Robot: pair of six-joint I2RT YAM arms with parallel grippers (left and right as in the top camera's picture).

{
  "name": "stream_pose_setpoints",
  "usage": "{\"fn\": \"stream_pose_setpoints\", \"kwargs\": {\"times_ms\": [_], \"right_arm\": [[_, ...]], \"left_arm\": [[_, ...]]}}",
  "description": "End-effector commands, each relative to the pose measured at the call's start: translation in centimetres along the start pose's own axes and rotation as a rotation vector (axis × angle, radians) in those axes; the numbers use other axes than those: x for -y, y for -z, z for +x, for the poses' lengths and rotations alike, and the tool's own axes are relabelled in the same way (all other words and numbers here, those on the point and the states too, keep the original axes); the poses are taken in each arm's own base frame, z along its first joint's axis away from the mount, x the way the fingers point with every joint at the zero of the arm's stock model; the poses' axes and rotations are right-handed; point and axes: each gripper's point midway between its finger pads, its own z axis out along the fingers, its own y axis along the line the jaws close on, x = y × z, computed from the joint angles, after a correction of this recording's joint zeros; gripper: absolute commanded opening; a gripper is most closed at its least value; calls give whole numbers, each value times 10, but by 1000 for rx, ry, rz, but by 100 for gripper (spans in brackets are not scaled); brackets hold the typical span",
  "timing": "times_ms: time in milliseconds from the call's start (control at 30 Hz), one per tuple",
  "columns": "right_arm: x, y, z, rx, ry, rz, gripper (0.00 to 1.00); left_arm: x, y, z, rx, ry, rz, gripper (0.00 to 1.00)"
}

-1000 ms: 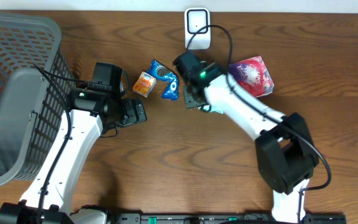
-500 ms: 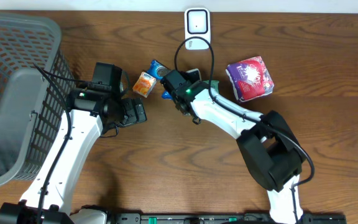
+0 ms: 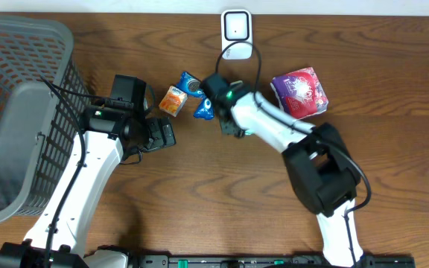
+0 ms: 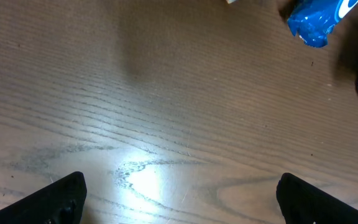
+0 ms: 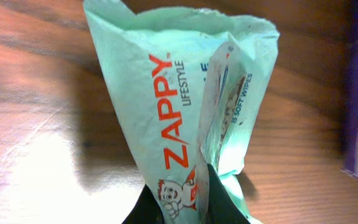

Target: Scan the item barcode

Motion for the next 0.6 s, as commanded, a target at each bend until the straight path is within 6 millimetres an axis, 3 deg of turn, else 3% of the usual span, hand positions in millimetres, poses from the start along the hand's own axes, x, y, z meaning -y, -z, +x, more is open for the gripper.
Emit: {"fn": "stream_pose_setpoints", "kwargs": {"times_ms": [0, 100, 233, 433, 567], "right_arm": [[-52, 28, -10, -167, -32, -528, 1], [-64, 86, -34, -218, -76, -1039, 1], [-45, 105, -42, -260, -157, -1355, 1], [-31, 38, -11, -382, -430, -1361, 1], [2, -23, 4, -375, -621, -1107, 7]], "left_arm": [[-3, -2, 3, -10, -3, -12, 98], [-3, -2, 3, -10, -3, -12, 98], [-3, -2, 3, -10, -3, -12, 98], [-3, -2, 3, -10, -3, -12, 98], [-3, -2, 3, -10, -3, -12, 98]]}}
